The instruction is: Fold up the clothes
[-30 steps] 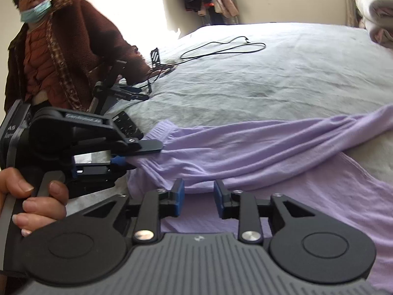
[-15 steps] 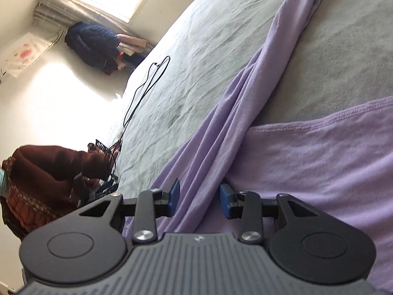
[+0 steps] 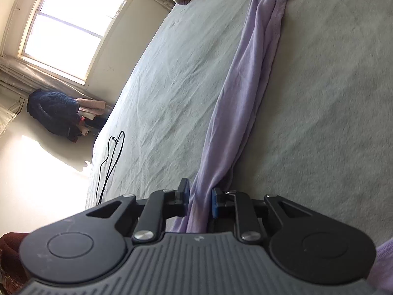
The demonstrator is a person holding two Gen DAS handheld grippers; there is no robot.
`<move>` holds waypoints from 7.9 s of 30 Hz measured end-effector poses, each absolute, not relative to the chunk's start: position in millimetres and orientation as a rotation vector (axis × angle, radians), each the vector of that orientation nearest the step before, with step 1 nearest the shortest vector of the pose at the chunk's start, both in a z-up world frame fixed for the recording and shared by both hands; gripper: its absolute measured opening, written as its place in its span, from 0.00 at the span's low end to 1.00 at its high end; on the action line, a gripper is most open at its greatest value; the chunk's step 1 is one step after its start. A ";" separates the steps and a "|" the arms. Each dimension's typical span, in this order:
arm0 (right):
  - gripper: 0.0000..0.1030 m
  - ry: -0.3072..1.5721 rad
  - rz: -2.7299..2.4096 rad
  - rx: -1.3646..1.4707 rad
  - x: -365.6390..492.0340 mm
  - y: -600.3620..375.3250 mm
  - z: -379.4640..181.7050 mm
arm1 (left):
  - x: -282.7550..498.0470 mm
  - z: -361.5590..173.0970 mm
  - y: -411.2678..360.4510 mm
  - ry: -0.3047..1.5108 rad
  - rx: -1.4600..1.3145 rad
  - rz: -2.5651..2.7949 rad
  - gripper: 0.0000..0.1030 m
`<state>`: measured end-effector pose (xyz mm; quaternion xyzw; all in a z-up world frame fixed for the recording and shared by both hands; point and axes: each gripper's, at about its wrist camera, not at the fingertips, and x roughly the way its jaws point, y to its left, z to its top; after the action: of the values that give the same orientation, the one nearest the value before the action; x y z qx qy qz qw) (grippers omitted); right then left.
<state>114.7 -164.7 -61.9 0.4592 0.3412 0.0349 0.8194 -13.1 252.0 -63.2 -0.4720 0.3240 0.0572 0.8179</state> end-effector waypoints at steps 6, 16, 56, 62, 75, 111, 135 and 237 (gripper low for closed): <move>0.07 0.701 0.014 0.838 112.0 -164.8 -50.7 | -12.9 -60.3 251.9 0.673 -1.017 0.122 0.08; 0.07 0.524 0.098 0.636 61.3 -167.4 1.5 | -11.0 -52.2 261.8 0.608 -1.044 0.030 0.07; 0.38 0.532 0.175 0.334 -19.9 -179.3 -31.4 | -55.1 -17.3 269.7 0.590 -0.750 -0.015 0.19; 0.38 0.527 0.167 0.244 16.6 -174.9 -29.5 | -34.5 -18.2 221.9 0.644 -0.686 -0.151 0.22; 0.38 0.594 0.095 0.085 88.0 -157.3 -45.5 | 5.1 -26.5 139.5 0.779 -0.479 -0.143 0.42; 0.02 0.479 -0.036 0.302 36.4 -273.1 -16.1 | 8.0 -26.6 60.8 0.778 -0.389 -0.289 0.50; 0.16 0.486 0.158 0.280 -37.1 -334.2 -46.4 | 40.4 -19.7 -81.4 0.871 -0.285 -0.447 0.49; 0.15 0.367 -0.137 0.842 -176.6 -449.0 -61.7 | 29.2 -13.3 -387.5 0.993 0.238 -0.879 0.28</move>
<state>-176.6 -449.0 -61.7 0.4059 0.1769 -0.0659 0.8942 29.2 -387.5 -13.3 0.1104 0.4596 -0.4071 0.7816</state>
